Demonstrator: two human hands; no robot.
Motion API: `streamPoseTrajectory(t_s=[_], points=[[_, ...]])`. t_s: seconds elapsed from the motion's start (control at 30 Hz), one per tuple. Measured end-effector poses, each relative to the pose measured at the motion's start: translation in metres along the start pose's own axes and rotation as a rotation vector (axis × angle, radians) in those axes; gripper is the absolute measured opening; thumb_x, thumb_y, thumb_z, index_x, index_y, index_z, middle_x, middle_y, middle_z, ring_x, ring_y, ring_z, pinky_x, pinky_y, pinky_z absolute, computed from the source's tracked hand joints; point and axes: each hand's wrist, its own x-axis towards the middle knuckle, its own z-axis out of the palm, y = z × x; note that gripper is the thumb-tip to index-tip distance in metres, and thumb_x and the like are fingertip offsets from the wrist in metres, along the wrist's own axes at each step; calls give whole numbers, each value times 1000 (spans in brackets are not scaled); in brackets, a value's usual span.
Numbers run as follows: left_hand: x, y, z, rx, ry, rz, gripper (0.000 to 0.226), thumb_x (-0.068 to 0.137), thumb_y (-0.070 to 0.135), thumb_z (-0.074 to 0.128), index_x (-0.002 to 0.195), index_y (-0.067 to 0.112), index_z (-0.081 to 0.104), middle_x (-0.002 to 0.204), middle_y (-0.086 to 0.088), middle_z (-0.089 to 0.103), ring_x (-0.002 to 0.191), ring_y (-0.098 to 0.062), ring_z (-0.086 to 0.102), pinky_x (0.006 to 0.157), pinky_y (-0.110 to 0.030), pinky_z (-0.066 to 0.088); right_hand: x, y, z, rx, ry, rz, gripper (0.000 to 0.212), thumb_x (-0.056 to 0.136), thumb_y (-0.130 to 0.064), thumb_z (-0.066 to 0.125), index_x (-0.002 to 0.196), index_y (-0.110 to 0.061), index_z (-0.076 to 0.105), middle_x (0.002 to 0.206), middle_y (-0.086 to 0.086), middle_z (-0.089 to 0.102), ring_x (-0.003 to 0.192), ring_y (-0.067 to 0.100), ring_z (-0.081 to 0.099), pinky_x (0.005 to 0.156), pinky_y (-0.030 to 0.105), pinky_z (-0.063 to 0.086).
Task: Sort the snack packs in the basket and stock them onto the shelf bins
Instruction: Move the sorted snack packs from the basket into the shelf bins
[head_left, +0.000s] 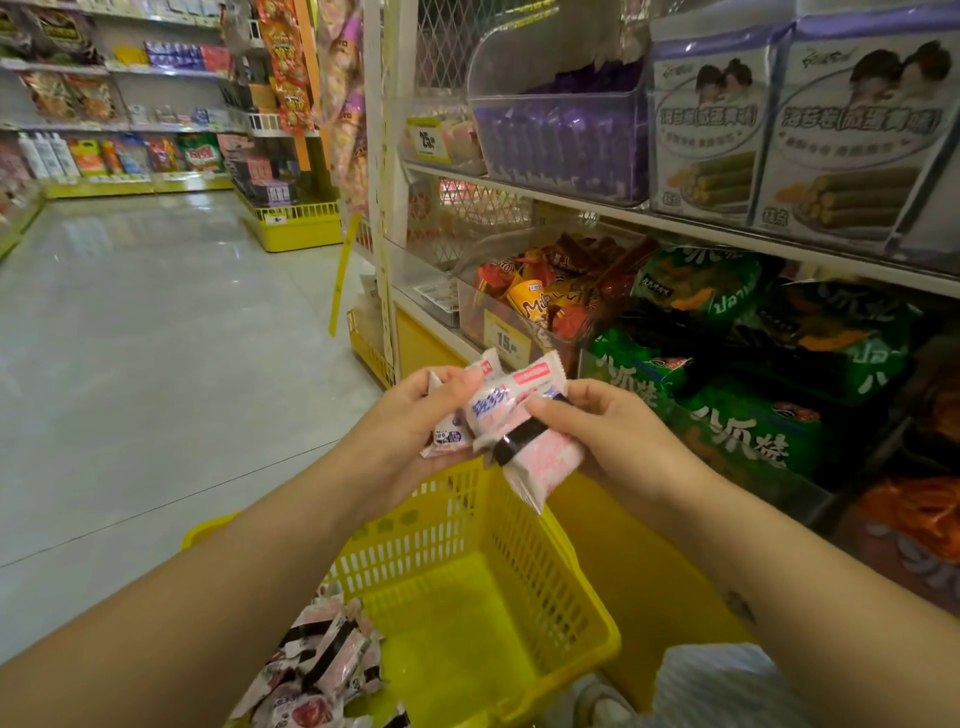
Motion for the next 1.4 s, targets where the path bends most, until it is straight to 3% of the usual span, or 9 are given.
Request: streamPoseTrajectory(t_s=[0.1, 0.27, 0.47, 0.57, 0.77, 0.93, 1.1, 1.23, 1.4], points=[[0, -1, 7, 5, 26, 32, 62, 56, 35, 80, 109, 14, 56, 101, -7, 73, 91, -21, 71, 66, -29, 56, 0, 2, 7, 181, 2, 38, 18, 86, -14, 65, 101, -3, 64, 92, 11, 73, 73, 15, 70, 65, 26, 58], [3, -6, 11, 26, 138, 66, 40, 67, 21, 76, 101, 17, 56, 103, -11, 70, 86, -21, 72, 63, -31, 56, 1, 2, 7, -29, 55, 0, 17, 84, -19, 69, 99, -11, 67, 99, 15, 72, 78, 18, 70, 75, 34, 57], [-1, -4, 9, 160, 214, 44, 26, 85, 15, 69, 107, 17, 55, 106, -13, 71, 88, -25, 72, 71, -37, 58, 2, -15, -17, -176, 656, -392, 9, 84, -27, 70, 90, -24, 64, 88, -7, 70, 83, 7, 67, 75, 30, 57], [-4, -5, 23, 66, 182, 23, 27, 87, 15, 66, 111, 13, 54, 106, -14, 70, 82, -20, 71, 63, -30, 57, -5, -12, 14, -190, 501, -599, 14, 80, -16, 73, 82, -25, 61, 83, -14, 69, 80, -1, 64, 69, 19, 53], [-5, 4, 19, -108, 191, 41, 49, 87, 24, 62, 130, 5, 51, 119, -20, 65, 110, -32, 64, 89, -43, 53, -14, 4, 40, -329, 96, -613, 21, 96, -18, 53, 108, -18, 70, 117, -6, 61, 112, -2, 54, 99, 23, 44], [-6, 5, 9, -111, 171, 74, 58, 71, 28, 69, 124, 9, 52, 113, -16, 69, 101, -26, 69, 74, -34, 58, -8, -1, 33, -340, 166, -539, 51, 86, -6, 68, 129, -27, 50, 132, -6, 53, 123, 4, 49, 104, 37, 43], [-6, 5, 3, -19, 120, 112, 46, 65, 29, 72, 106, 16, 56, 100, -11, 72, 88, -20, 71, 68, -31, 58, -5, -4, 20, -336, 176, -349, 90, 72, -27, 82, 144, -33, 28, 127, -21, 40, 102, -17, 48, 81, 9, 46], [-6, 3, 3, 44, 119, 126, 53, 58, 35, 75, 105, 19, 57, 98, -8, 73, 87, -21, 71, 71, -36, 57, -3, -4, 13, -279, 157, -179, 69, 67, -24, 85, 126, -21, 48, 111, -4, 62, 98, 8, 63, 87, 32, 55], [-4, 4, 1, 130, 130, 107, 47, 63, 33, 73, 106, 20, 58, 95, -4, 75, 87, -21, 72, 73, -35, 57, -5, -16, -3, 79, 156, -114, 54, 76, -2, 75, 121, -17, 48, 107, 10, 63, 90, 24, 69, 71, 37, 60]])
